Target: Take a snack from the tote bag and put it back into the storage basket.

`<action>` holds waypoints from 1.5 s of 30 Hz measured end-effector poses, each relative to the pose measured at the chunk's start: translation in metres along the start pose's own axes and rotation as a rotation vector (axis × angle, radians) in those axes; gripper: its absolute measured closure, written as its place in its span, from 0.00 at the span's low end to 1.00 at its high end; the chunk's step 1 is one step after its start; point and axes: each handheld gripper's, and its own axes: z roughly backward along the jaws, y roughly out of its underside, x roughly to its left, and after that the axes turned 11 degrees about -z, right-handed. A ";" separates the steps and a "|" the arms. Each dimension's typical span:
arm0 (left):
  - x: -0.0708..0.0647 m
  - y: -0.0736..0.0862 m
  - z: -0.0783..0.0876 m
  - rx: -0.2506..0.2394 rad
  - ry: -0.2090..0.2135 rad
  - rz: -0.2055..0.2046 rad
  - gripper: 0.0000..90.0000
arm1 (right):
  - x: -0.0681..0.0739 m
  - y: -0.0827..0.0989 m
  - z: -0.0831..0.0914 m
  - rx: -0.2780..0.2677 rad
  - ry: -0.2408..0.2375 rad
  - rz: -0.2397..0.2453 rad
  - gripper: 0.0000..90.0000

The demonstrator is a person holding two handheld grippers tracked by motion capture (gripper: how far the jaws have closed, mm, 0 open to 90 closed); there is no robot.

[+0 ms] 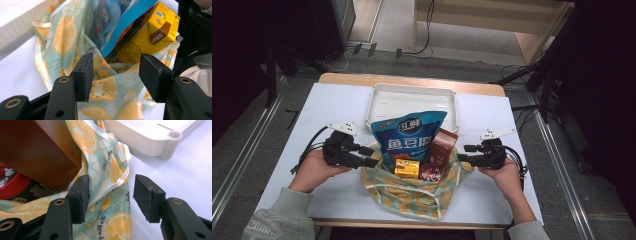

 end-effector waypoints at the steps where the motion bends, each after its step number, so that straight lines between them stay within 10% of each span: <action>1: -0.001 -0.001 0.002 0.002 0.001 -0.004 0.51 | 0.000 0.000 0.000 0.000 0.000 -0.001 0.52; 15: -0.021 -0.025 0.021 -0.044 0.002 -0.050 0.50 | -0.003 -0.001 -0.003 0.002 0.005 -0.012 0.51; 45: -0.007 -0.087 0.012 -0.052 -0.003 -0.065 0.61 | -0.004 0.000 -0.004 0.009 0.018 -0.016 0.51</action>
